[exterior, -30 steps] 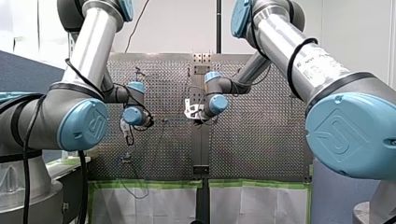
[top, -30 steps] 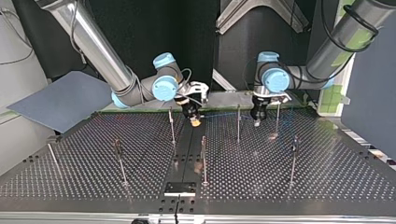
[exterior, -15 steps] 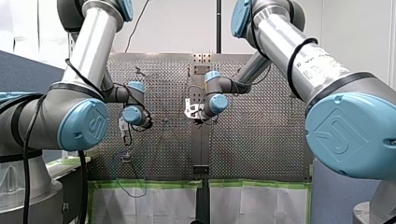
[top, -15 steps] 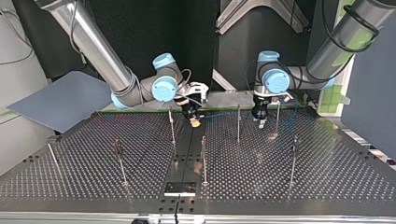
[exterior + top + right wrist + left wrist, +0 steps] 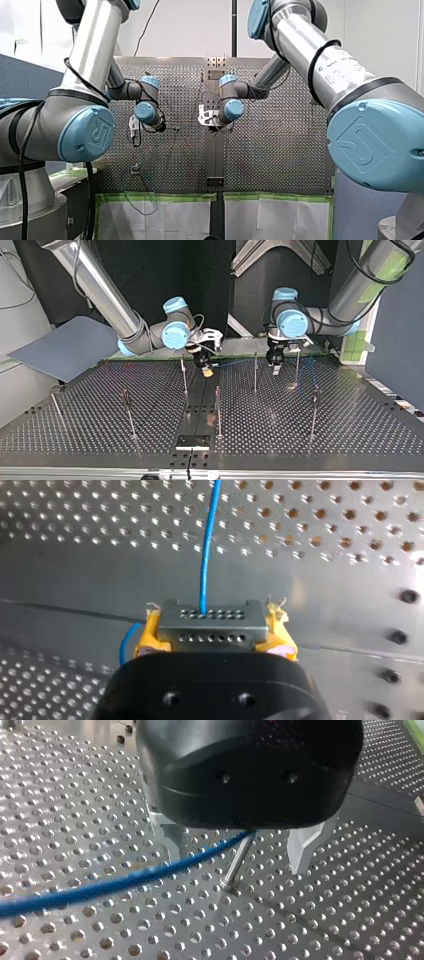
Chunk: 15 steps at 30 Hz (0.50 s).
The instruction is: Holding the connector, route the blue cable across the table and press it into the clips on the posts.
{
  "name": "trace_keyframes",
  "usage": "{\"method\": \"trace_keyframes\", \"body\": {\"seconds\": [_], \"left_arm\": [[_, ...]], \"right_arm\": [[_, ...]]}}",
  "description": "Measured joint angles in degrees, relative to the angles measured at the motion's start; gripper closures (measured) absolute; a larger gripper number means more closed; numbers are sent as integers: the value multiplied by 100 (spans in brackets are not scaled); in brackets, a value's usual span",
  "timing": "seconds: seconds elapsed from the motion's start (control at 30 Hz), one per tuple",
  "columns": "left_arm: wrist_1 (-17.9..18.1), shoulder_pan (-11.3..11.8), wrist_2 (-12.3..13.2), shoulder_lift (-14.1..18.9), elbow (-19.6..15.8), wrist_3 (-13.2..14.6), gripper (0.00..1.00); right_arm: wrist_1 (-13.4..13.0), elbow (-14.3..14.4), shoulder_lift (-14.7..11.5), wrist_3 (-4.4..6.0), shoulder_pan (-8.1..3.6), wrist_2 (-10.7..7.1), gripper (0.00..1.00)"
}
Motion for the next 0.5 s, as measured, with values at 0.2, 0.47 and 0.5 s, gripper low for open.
{"method": "trace_keyframes", "body": {"seconds": [0.2,0.47,0.5], "left_arm": [[-363,-114,-357,183,-165,299,0],[-761,-332,-548,512,-352,293,0],[-803,-388,-546,548,-358,263,0]], "right_arm": [[24,1,-144,9,-1,95,100],[45,7,-166,26,15,112,100],[47,8,-166,27,17,112,100]]}}
